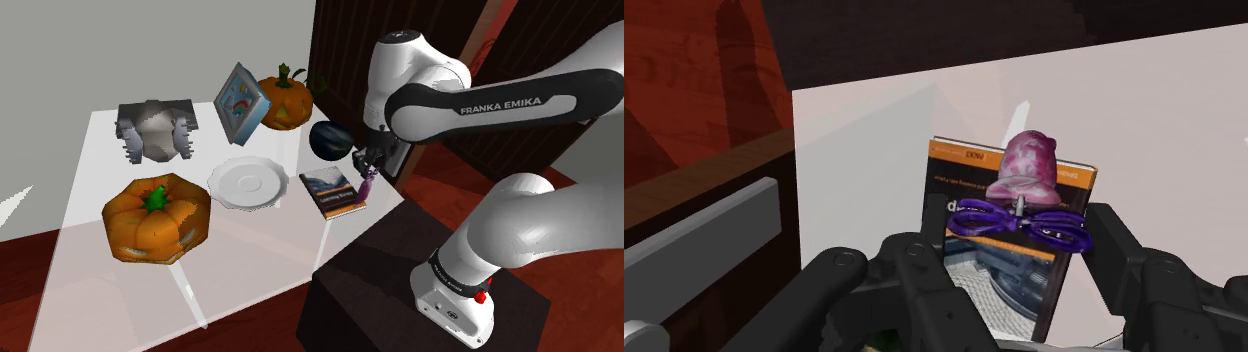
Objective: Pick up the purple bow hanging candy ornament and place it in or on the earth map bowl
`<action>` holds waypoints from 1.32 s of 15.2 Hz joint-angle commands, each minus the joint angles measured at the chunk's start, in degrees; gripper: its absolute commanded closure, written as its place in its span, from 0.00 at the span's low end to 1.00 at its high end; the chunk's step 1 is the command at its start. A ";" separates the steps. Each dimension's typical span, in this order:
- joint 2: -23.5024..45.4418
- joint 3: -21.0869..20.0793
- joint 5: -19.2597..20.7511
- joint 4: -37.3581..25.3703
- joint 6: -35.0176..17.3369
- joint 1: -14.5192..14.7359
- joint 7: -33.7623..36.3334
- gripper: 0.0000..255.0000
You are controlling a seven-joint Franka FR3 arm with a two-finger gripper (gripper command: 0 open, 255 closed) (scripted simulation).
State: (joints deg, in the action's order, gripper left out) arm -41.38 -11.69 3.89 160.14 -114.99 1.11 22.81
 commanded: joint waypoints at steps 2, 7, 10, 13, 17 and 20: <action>-0.94 0.21 -0.07 -1.85 2.80 0.08 -0.41 1.00; -2.24 0.64 -0.03 -4.99 7.16 0.07 -1.16 1.00; -2.78 0.87 0.03 -6.98 9.66 0.03 -1.57 1.00; -3.16 1.07 0.10 -9.07 12.09 -0.04 -1.97 1.00; -3.42 1.30 0.20 -11.72 14.96 -0.14 -2.44 1.00; 2.83 2.95 2.32 -16.17 12.84 -2.24 -4.37 1.00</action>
State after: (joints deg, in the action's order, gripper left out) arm -40.56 -9.31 5.50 145.50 -101.57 -0.45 19.11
